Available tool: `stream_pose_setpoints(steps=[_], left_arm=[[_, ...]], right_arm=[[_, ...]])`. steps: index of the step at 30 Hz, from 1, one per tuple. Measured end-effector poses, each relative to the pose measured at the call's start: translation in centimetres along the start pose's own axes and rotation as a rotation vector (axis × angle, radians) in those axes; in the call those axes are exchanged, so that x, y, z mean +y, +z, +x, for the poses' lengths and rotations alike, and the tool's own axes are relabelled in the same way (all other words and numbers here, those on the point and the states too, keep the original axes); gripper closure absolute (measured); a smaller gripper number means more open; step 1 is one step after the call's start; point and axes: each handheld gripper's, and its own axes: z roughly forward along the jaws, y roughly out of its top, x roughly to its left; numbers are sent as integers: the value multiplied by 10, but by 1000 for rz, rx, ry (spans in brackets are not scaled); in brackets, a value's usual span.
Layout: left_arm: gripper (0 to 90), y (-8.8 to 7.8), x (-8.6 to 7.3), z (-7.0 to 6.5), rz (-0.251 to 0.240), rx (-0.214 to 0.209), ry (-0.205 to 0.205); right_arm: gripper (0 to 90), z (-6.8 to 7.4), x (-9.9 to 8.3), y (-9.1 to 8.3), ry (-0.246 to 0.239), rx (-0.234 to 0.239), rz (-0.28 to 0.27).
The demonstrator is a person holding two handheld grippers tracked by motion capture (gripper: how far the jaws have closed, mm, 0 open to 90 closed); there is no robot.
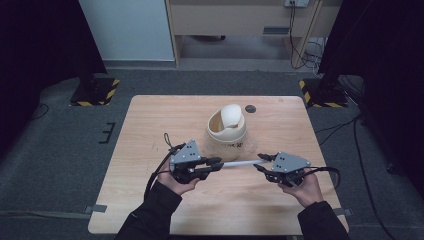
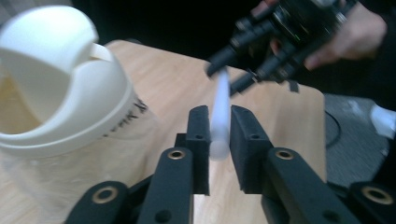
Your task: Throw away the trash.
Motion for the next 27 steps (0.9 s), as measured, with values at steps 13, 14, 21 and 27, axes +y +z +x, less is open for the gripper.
stream_pose_setpoints(steps=[13, 14, 21, 27], left_arm=[[484, -10, -12, 12, -153, 71, -110], [478, -9, -12, 12, -151, 73, -112], [431, -16, -32, 16, -77, 117, -116], [376, -35, -81, 24, 51, 197, -157]], right_arm=[[802, -1, 0, 0, 148, 61, -97], [803, -2, 1, 0, 161, 59, -113], [802, -13, 18, -6, 266, 18, -265], [801, -24, 39, -12, 322, -17, -387]])
